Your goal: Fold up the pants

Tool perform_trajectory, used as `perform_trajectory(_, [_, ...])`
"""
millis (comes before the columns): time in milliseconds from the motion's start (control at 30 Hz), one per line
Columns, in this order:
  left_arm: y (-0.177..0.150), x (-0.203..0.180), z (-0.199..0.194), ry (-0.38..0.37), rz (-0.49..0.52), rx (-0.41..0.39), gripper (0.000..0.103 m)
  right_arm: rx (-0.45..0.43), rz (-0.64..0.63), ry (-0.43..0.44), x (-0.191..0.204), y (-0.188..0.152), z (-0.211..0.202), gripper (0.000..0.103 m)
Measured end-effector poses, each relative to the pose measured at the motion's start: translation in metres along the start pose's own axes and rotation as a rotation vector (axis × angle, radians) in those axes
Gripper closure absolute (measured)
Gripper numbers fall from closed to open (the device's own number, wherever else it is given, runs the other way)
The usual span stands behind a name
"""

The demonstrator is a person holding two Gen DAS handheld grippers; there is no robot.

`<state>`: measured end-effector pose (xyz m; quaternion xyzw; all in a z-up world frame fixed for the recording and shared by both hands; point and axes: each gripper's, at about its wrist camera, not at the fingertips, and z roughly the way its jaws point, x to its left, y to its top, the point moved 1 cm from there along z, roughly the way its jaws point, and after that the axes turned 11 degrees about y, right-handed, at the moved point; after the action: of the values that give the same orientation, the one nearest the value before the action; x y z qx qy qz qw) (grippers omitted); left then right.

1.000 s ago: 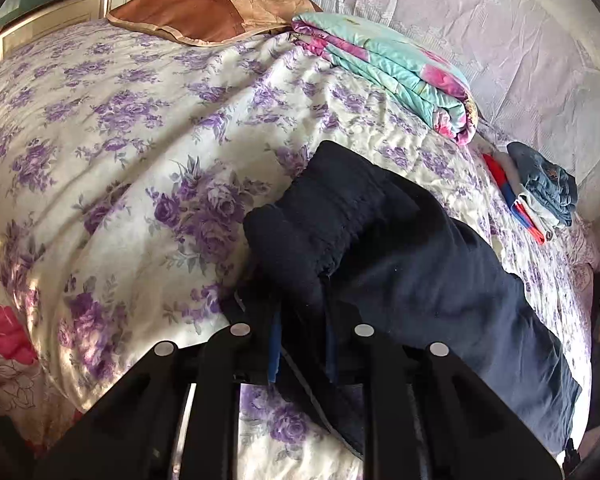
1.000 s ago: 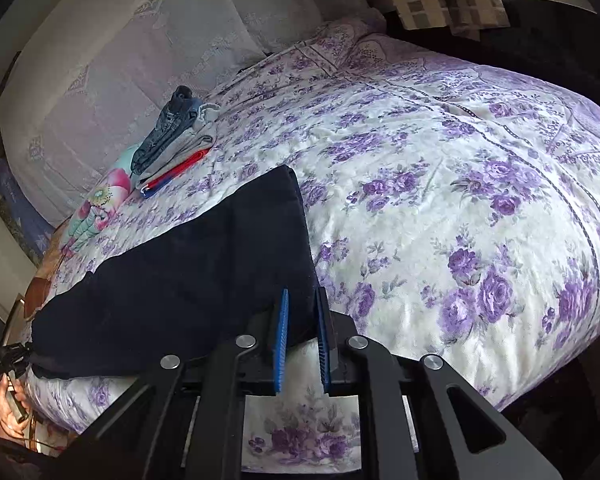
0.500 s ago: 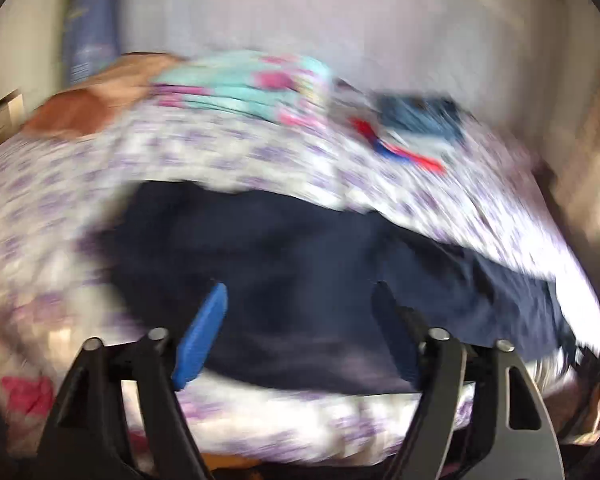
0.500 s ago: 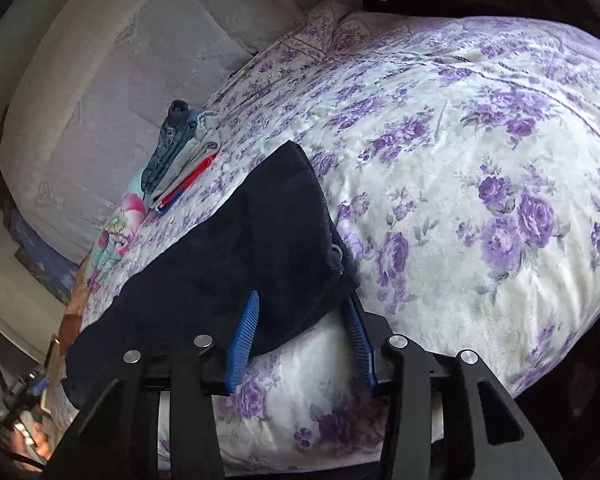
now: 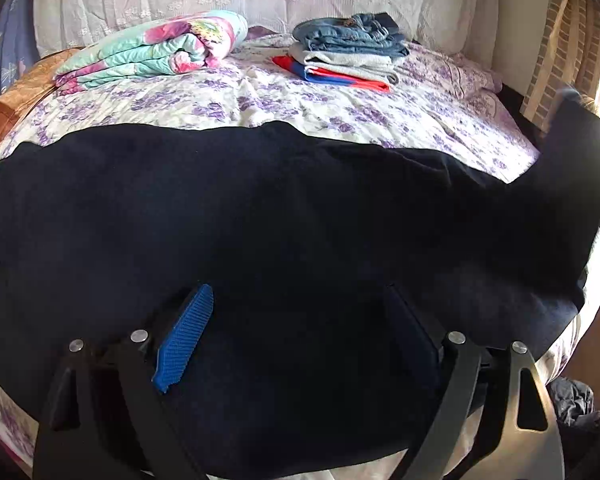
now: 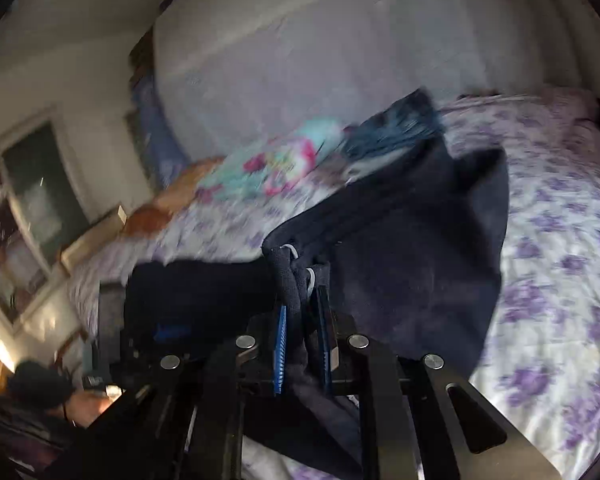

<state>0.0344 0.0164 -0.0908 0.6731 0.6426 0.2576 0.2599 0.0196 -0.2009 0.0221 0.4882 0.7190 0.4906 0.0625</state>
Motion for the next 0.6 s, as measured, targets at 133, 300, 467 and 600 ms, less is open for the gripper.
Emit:
perform_trajectory(133, [-0.002, 0.002, -0.003, 0.009, 0.000, -0.015, 0.018, 0.251, -0.076, 0.020, 0.016, -0.051, 0.079, 0.087])
perform_trajectory(300, [-0.003, -0.001, -0.003, 0.021, 0.037, -0.018, 0.015, 0.142, -0.206, 0.023, 0.039, -0.038, 0.040, 0.047])
perform_trajectory(467, [-0.001, 0.002, -0.005, -0.003, 0.000, -0.015, 0.013, 0.162, -0.237, 0.012, 0.040, -0.016, 0.031, 0.057])
perform_trajectory(600, [-0.002, 0.005, -0.011, 0.004, -0.011, -0.022, 0.013, 0.332, -0.285, -0.054, 0.030, -0.035, 0.069, 0.069])
